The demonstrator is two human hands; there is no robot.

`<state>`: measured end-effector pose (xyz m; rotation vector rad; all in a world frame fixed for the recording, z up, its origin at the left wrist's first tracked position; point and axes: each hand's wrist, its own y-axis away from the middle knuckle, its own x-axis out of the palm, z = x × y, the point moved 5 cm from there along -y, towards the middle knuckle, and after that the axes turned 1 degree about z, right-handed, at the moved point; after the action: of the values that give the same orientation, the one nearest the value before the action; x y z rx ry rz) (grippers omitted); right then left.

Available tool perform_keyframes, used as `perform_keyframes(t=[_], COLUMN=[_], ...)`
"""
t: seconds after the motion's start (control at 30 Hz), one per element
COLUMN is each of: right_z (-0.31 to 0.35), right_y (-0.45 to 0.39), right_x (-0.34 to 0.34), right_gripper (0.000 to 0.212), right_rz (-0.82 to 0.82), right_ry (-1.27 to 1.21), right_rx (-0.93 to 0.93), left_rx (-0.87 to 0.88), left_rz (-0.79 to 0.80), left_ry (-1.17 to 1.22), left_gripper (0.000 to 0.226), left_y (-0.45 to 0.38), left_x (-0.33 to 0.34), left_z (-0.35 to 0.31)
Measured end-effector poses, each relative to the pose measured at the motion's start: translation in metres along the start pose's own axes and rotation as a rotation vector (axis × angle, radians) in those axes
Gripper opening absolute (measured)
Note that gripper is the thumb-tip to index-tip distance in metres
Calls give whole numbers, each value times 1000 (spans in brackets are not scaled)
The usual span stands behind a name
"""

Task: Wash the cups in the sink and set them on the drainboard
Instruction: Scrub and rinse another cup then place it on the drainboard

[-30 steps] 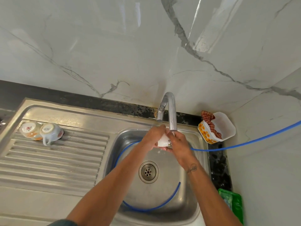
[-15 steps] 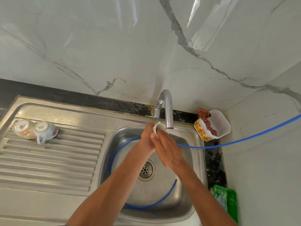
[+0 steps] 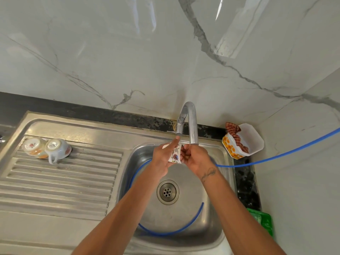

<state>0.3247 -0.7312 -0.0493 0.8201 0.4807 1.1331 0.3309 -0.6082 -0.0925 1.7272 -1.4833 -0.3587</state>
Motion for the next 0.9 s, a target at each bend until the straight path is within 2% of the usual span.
perform_keyframes(t=[0.1, 0.17, 0.27, 0.4, 0.47, 0.57, 0.63, 0.7, 0.83, 0.9], right_z=[-7, -13, -20, -21, -22, -24, -21, -16, -4, -6], right_y=[-5, -8, -9, -6, -7, -3, 2, 2, 8, 12], right_x=[6, 12, 15, 12, 5, 3, 1, -1, 4, 13], right_gripper=[22, 34, 33, 29, 29, 27, 27, 30, 20, 8], right_rz=[-38, -15, 19, 52, 31, 70, 102, 65, 26, 48], right_ry=[-151, -252, -396, -453, -445, -521, -559, -472, -272, -172], right_rx=[87, 127, 154, 195, 210, 171, 129, 108, 47, -37], left_rx=[237, 418, 665, 794, 810, 778, 709, 610, 476, 391], left_rz=[-67, -99, 13, 57, 77, 30, -6, -26, -133, -228], left_ry=[-226, -365, -474, -524, -574, -609, -501, -377, -256, -75], left_gripper=[37, 21, 27, 28, 19, 38, 54, 63, 65, 63], left_y=[5, 14, 29, 31, 27, 28, 28, 20, 13, 9], left_x=[1, 5, 25, 35, 37, 44, 46, 44, 36, 31], left_z=[-10, -19, -19, -10, -8, -2, 1, 9, 18, 13])
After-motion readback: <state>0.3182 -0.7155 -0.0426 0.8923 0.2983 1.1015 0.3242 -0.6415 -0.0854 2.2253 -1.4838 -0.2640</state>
